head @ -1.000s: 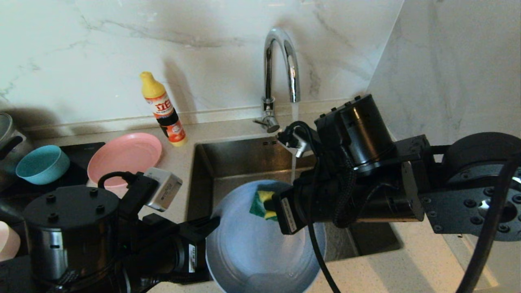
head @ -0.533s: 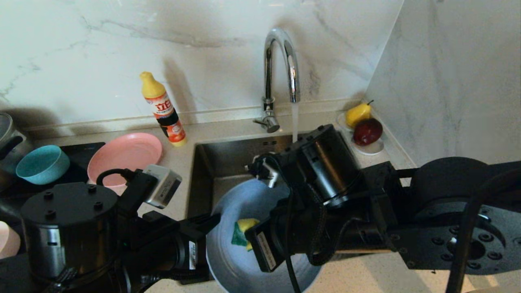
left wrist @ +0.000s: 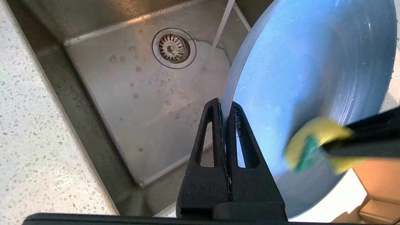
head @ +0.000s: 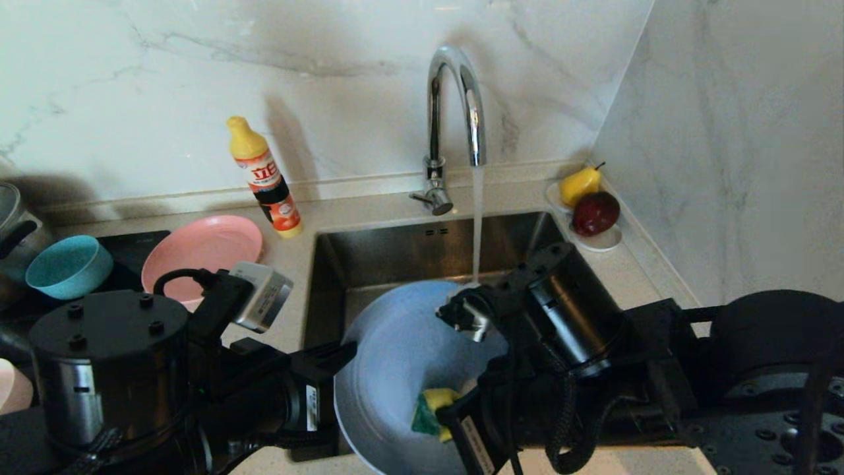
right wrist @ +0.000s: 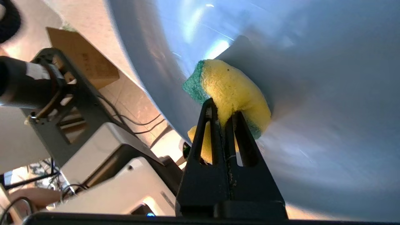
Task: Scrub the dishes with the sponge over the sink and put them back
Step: Wipe the plate
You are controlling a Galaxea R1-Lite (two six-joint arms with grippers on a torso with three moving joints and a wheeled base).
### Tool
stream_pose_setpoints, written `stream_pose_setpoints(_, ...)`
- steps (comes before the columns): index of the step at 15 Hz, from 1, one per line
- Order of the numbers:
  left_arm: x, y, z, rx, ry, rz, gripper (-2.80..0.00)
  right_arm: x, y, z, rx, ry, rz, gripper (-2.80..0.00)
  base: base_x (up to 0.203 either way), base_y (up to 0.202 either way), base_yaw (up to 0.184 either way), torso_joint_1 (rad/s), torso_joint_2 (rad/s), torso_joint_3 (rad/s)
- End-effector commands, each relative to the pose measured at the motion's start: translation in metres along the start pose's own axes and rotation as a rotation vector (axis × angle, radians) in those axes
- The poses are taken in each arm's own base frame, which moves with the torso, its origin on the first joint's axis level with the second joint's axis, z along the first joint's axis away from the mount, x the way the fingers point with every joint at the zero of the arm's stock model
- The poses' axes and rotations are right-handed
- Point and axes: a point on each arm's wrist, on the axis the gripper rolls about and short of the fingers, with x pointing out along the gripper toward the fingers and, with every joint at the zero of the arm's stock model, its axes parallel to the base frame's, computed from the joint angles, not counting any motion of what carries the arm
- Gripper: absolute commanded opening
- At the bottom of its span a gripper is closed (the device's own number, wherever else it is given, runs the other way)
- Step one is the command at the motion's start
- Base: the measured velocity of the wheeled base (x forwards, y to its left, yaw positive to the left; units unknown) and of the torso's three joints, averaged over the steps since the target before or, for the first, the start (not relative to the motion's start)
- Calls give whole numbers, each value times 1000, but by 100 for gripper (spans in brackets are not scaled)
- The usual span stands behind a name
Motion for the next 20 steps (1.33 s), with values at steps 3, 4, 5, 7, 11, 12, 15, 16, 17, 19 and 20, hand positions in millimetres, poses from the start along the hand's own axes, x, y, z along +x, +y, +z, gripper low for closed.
stream_pose_setpoints(3,0,0,0,-1,0,4,-280,-33,-21,10,41,-86,-41,-280,0,0,0,0,0,0)
stream_pose_setpoints(4,0,0,-1,0,4,3,-280,-38,-23,14,28,-105,-47,-280,0,0,0,0,0,0)
stream_pose_setpoints(5,0,0,-3,1,9,4,-280,-42,-24,18,22,-124,-49,-280,0,0,0,0,0,0)
stream_pose_setpoints(7,0,1,-4,1,12,3,-280,-44,-22,25,18,-151,-42,-280,0,0,0,0,0,0)
stream_pose_setpoints(11,1,1,-9,-4,32,2,-280,-25,-3,31,-17,-139,7,-280,0,0,0,0,0,0)
stream_pose_setpoints(12,1,1,-10,-16,35,3,-280,-26,3,32,-26,-142,21,-280,0,0,0,0,0,0)
stream_pose_setpoints(15,9,1,-11,-48,56,13,-280,-55,9,36,-30,-202,49,-280,0,0,0,0,0,0)
stream_pose_setpoints(16,18,1,-12,-70,74,30,-280,-69,9,37,-29,-227,52,-280,0,0,0,0,0,0)
stream_pose_setpoints(17,28,3,-14,-106,92,53,-280,-83,8,37,-25,-244,45,-280,0,0,0,0,0,0)
stream_pose_setpoints(19,47,7,-16,-165,118,90,-280,-116,5,38,-16,-304,24,-280,0,0,0,0,0,0)
stream_pose_setpoints(20,59,9,-16,-185,127,108,-280,-132,1,39,-9,-341,11,-280,0,0,0,0,0,0)
